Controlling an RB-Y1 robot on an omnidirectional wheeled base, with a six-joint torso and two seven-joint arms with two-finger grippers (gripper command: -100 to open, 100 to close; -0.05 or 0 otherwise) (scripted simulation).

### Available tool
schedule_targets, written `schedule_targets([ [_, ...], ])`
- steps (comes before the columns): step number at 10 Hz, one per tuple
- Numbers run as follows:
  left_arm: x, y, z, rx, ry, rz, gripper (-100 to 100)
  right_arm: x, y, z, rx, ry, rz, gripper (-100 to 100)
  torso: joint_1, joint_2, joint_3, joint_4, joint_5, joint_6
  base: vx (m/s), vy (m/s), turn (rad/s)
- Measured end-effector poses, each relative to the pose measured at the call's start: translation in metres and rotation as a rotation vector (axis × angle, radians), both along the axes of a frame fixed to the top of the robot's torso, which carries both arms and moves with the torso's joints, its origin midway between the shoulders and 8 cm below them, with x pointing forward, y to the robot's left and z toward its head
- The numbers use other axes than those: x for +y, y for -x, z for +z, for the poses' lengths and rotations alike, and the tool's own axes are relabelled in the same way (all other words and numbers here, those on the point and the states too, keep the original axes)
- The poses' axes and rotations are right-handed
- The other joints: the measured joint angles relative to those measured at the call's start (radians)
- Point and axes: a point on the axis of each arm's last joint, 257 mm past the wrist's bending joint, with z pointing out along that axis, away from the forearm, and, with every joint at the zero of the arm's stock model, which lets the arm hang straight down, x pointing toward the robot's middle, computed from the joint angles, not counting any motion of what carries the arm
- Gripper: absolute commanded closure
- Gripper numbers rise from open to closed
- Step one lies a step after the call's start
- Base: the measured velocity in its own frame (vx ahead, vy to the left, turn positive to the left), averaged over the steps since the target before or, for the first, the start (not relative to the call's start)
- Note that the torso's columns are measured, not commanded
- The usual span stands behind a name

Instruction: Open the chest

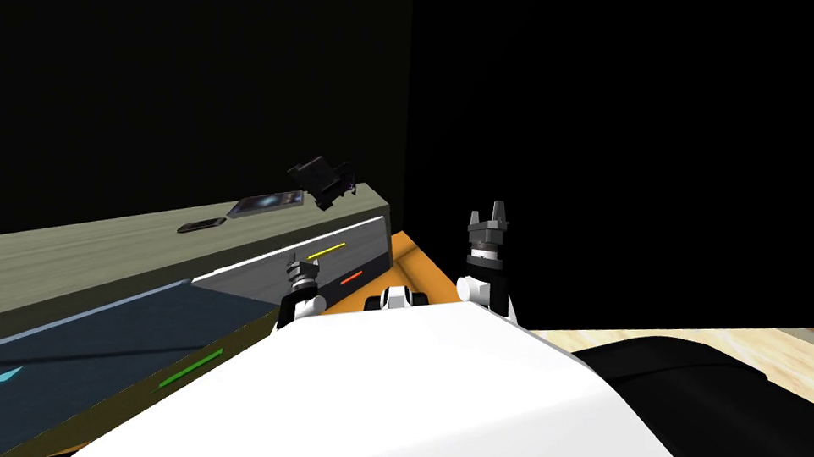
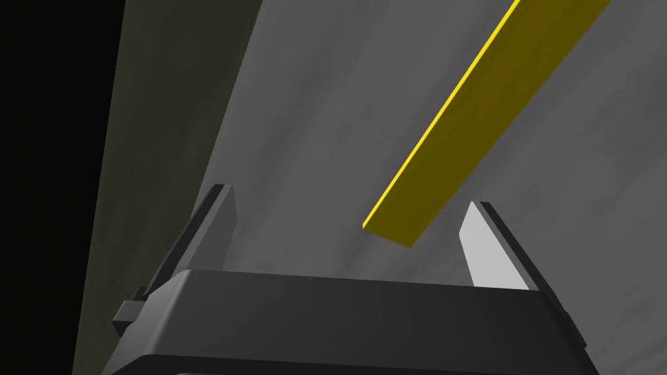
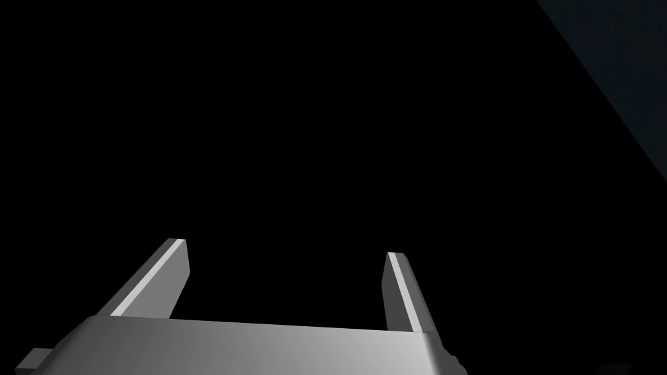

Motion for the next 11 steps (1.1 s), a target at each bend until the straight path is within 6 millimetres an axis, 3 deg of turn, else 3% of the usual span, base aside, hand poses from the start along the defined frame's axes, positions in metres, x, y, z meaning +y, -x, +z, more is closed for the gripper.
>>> schedule_targets([
  [2, -0.003, 0.003, -0.012, 0.007, 0.044, 0.012, -100, 0.000, 0.000, 0.000, 0.000, 0.000, 0.000, 0, 0.003, 0.006, 0.003, 0.002, 0.000, -0.003, -0.005, -0.019, -0.099],
  [8, 0.023, -0.012, -0.007, 0.005, 0.042, 0.098, -100, 0.000, 0.000, 0.000, 0.000, 0.000, 0.000, 0, -0.001, 0.000, 0.000, 0.001, -0.002, -0.001, -0.056, 0.037, -0.120],
  [9, 0.023, -0.012, -0.007, 0.006, 0.041, 0.099, 100, 0.000, 0.000, 0.000, 0.000, 0.000, 0.000, 0, -0.002, -0.001, -0.001, 0.001, -0.002, -0.003, 0.044, -0.017, 0.182],
  [11, 0.015, -0.008, -0.011, 0.016, 0.043, 0.074, 100, 0.000, 0.000, 0.000, 0.000, 0.000, 0.000, 0, -0.005, 0.001, 0.000, 0.003, -0.005, -0.005, 0.074, -0.042, 0.168],
])
